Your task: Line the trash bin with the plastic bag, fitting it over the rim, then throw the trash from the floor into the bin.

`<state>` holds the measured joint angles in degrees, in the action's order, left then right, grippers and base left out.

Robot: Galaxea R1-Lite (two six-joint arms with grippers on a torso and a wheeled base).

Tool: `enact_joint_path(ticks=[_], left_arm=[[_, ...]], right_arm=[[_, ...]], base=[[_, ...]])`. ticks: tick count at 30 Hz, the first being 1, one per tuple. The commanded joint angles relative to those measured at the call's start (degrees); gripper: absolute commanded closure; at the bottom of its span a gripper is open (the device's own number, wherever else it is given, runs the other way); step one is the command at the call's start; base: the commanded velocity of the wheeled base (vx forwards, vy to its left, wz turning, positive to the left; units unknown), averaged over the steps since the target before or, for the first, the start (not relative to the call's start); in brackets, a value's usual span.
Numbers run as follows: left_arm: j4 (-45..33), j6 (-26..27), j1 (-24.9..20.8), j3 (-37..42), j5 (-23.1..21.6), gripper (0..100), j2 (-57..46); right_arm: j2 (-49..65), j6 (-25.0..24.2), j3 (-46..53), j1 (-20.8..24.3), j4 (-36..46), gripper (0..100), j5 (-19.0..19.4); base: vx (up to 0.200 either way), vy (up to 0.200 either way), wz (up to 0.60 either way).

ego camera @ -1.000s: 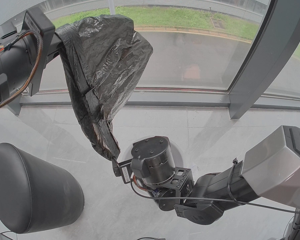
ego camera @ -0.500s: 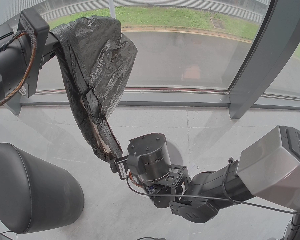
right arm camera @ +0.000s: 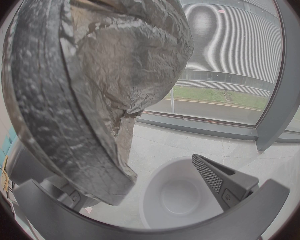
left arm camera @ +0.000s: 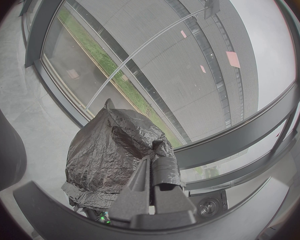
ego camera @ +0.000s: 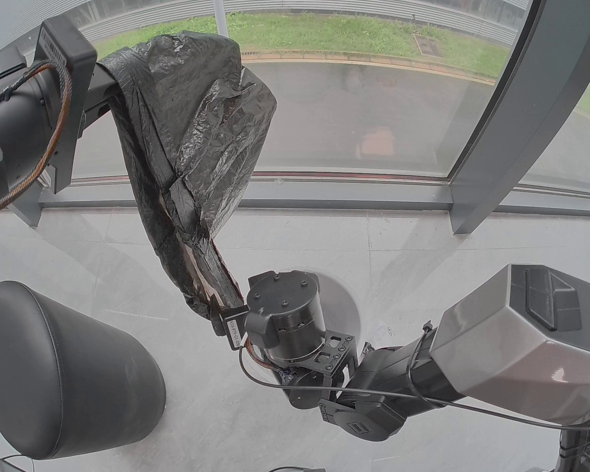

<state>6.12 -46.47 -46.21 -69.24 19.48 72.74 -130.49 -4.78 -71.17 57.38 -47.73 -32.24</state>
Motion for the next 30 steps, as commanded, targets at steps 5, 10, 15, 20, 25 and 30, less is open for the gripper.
enact_joint_path(ticks=[5, 10, 15, 20, 25, 30], left_arm=[[-0.06, -0.11, -0.02, -0.28, 0.03, 100, -0.14], [-0.06, -0.11, -0.02, -0.10, 0.03, 100, -0.67], [-0.06, -0.02, -0.02, -0.10, 0.03, 100, -1.02], [-0.14, -0.02, -0.02, 0.25, -0.06, 100, -1.55], [-0.06, 0.06, 1.13, 2.71, -1.81, 100, -2.43], [0.30, -0.02, 4.73, 7.54, -6.12, 100, -2.34]], right_arm=[[-1.52, -0.06, 0.07, -0.16, -0.17, 0, -0.01], [-1.88, -0.06, 0.07, -0.16, -0.17, 0, -0.01], [-1.44, 0.03, 0.59, -0.08, -0.17, 100, -0.01], [0.50, 0.21, 3.76, 0.01, -0.26, 100, -0.01], [10.61, 2.67, 13.95, -1.48, -0.17, 100, 4.38], [22.82, 3.72, 20.98, -5.09, 4.13, 100, 11.24]], base=[[0.000, 0.000, 0.00], [0.000, 0.000, 0.00], [0.000, 0.000, 0.00], [0.000, 0.000, 0.00], [0.000, 0.000, 0.00], [0.000, 0.000, 0.00]])
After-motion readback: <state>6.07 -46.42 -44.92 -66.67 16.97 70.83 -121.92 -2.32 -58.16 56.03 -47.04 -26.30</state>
